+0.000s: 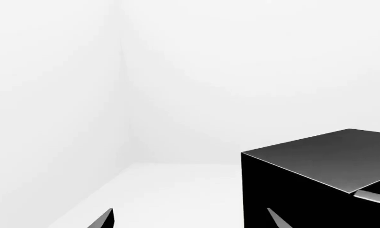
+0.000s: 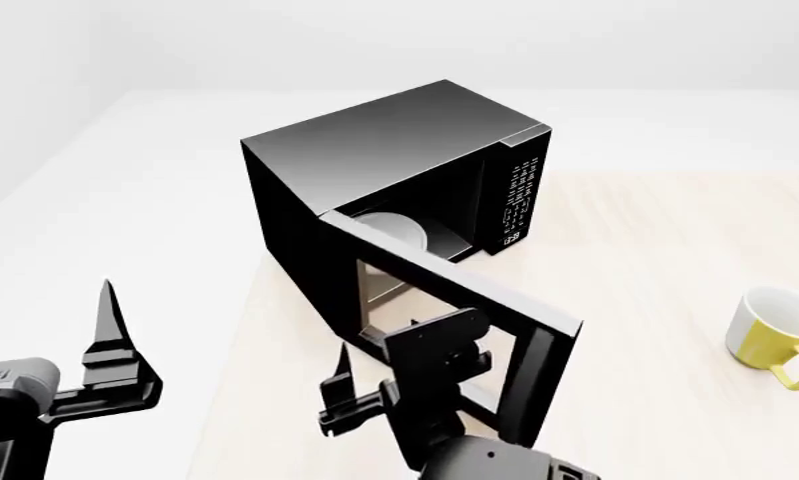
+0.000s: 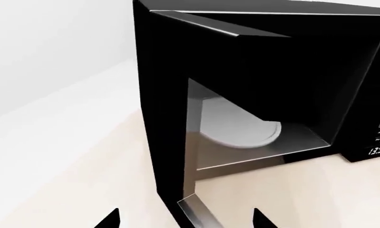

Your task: Close the microwave.

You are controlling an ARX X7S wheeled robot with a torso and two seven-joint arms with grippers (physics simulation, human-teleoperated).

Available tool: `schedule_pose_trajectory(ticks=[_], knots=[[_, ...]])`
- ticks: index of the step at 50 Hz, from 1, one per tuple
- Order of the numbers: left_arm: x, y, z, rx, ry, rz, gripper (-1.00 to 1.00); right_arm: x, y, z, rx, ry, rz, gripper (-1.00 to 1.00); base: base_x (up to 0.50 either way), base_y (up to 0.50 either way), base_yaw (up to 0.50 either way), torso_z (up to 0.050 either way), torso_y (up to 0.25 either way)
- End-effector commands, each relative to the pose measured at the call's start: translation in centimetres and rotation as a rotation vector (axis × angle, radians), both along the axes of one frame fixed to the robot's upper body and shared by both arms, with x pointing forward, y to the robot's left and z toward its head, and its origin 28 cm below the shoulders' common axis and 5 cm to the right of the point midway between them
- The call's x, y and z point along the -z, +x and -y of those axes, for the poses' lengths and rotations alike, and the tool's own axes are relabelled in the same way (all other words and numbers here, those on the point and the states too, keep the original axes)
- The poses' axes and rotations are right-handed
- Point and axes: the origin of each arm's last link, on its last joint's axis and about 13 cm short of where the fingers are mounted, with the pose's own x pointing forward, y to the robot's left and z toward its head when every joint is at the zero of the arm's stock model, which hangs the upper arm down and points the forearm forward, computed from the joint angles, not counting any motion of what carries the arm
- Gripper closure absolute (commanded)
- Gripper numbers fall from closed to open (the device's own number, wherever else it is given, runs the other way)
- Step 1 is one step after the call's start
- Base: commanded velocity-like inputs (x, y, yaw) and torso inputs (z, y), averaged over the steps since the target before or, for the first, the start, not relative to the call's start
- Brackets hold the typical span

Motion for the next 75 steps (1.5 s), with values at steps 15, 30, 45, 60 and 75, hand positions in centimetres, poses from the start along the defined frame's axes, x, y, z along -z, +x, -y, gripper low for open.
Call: schedule_pose_trajectory(ticks=[15,30,45,60,75], knots=[[-0.1,0.0,0.1,0.002,0.001,-0.001,-1.0,1.2,1.8,0.6,0.052,-0.028,-0.034,-1.0,0.0,0.0,0.0,0.0,0.0],[0.1,0.0,0.1,0.004,0.001,-0.003,-1.0,1.7,2.8,0.9,0.07,-0.041,-0.044,-1.0,0.0,0.0,0.0,0.0,0.0],[0.1,0.1,0.1,0.006,0.003,-0.006,-1.0,1.9,4.5,1.3,0.099,-0.074,-0.04,-1.0,0.0,0.0,0.0,0.0,0.0],[0.1,0.1,0.2,0.006,0.004,-0.007,-1.0,1.8,5.6,1.5,0.109,-0.095,-0.032,-1.0,0.0,0.0,0.0,0.0,0.0],[0.1,0.1,0.1,0.005,0.005,-0.005,-1.0,1.6,6.5,1.8,0.121,-0.116,-0.023,-1.0,0.0,0.0,0.0,0.0,0.0]])
